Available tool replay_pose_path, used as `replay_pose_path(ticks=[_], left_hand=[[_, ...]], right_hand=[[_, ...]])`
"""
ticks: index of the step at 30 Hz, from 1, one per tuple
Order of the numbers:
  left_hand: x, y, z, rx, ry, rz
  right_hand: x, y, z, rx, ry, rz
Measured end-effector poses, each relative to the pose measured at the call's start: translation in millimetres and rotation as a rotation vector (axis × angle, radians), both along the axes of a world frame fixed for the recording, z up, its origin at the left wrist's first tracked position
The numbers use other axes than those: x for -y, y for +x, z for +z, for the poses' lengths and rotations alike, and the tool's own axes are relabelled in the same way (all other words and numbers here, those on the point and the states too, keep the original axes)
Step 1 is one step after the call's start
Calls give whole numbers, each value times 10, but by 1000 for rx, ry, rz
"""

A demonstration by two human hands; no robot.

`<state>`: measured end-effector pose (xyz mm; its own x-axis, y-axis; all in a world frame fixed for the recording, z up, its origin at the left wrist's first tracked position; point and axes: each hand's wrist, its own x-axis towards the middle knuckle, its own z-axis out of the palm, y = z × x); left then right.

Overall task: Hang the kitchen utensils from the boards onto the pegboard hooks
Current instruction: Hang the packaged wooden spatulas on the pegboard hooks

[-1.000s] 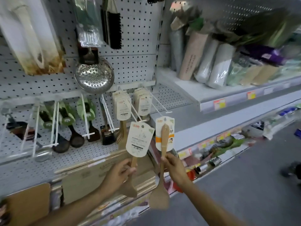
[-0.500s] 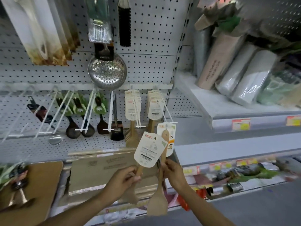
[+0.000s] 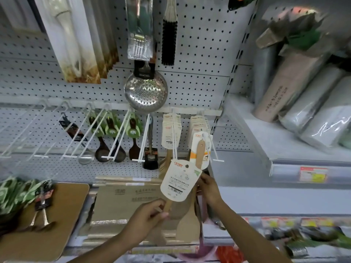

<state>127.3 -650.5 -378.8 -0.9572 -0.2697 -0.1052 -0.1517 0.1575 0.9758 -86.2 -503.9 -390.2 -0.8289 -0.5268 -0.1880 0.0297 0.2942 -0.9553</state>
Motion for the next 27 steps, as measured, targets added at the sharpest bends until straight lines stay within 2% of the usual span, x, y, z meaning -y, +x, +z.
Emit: replay_pose_path(ticks=[6,9,12,14,18,20,24,27], left_hand=[[30,25,44,-13,30,44],[54,35,-22,1,33,41],[46,31,-96,9,22,38],[45,25,-173,13,2,35],[18,23,-260,24,-24,27],[-6,22,-284,32,-21,49],[-38,51,-390,84,-12,43],[-92,63,-458,95,-23,41]], right_hand=[[211,-383,-191,32,140,-13],[225,-344,-219,-79,249,27],[148,-6,-73,-155,132,125],[86,217,19,-58,-7,255],[2,650,151,219,-61,443],[8,842,178,253,-112,420],[90,999,204,122,-184,178],[140,1004,218,115,-203,85]])
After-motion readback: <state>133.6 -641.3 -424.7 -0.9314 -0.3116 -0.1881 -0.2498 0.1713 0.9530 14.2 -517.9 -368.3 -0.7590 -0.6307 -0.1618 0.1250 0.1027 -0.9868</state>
